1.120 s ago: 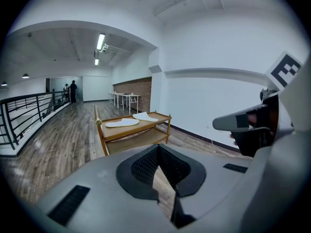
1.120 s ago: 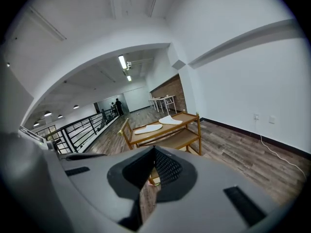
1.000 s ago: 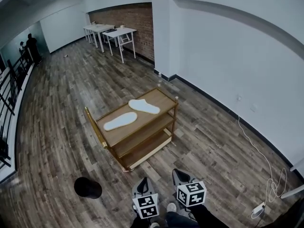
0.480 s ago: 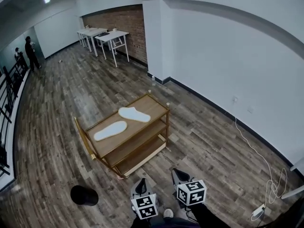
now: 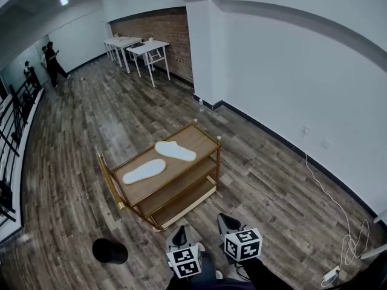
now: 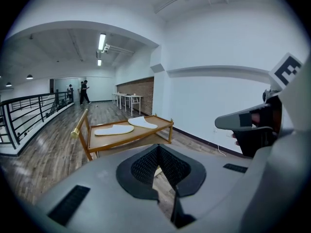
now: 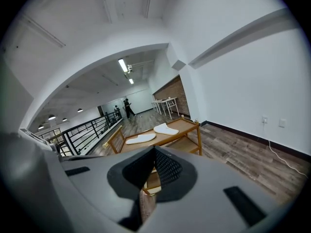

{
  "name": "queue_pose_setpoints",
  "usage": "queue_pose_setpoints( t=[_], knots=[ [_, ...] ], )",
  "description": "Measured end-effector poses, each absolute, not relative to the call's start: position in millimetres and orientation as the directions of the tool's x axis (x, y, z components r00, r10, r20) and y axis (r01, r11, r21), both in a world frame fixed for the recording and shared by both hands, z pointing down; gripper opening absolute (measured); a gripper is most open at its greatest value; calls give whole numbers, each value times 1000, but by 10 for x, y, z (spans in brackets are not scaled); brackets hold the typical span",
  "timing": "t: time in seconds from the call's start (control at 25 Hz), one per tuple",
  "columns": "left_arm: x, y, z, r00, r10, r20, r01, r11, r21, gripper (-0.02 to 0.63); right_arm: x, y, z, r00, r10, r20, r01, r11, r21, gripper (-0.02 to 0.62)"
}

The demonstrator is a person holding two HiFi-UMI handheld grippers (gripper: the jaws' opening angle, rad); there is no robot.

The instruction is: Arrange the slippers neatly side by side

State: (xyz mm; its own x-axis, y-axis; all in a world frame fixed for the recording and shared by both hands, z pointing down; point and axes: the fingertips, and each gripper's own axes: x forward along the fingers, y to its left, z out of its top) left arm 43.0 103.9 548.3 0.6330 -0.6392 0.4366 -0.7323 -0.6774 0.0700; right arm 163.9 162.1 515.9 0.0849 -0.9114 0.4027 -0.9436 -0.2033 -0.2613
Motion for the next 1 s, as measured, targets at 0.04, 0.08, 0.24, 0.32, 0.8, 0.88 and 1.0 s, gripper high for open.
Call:
queue_pose_setpoints(
  t=[0.04,0.08,0.24,0.32,0.8,0.88,1.0],
  knots=[
    [431,999,5500,629,-641,440,-735,-674,69,2,1647,1573,5166,82,-912,402,-945,-199,-260,-2],
    [434,954,5513,626,-644,440,-738,-671,68,2,1658,1522,5172,79,-913,401,-946,-196,-260,-2],
    [461,745,5541,618,-656,435,-749,-658,72,2,1688,1298,5195,66,-914,401,-951,-180,-253,-2],
    [505,617,5563,615,-660,432,-754,-652,78,2,1725,1164,5211,60,-913,403,-954,-171,-246,-2],
    [924,-444,5635,590,-677,440,-785,-610,113,2,2155,58,5250,27,-900,434,-965,-137,-225,-2],
    [1009,-604,5663,591,-672,447,-782,-612,114,2,2203,-129,5279,14,-896,443,-964,-129,-232,-2],
    [1056,-872,5685,581,-673,457,-789,-603,117,2,2262,-408,5301,-1,-893,450,-964,-118,-236,-2]
  ],
)
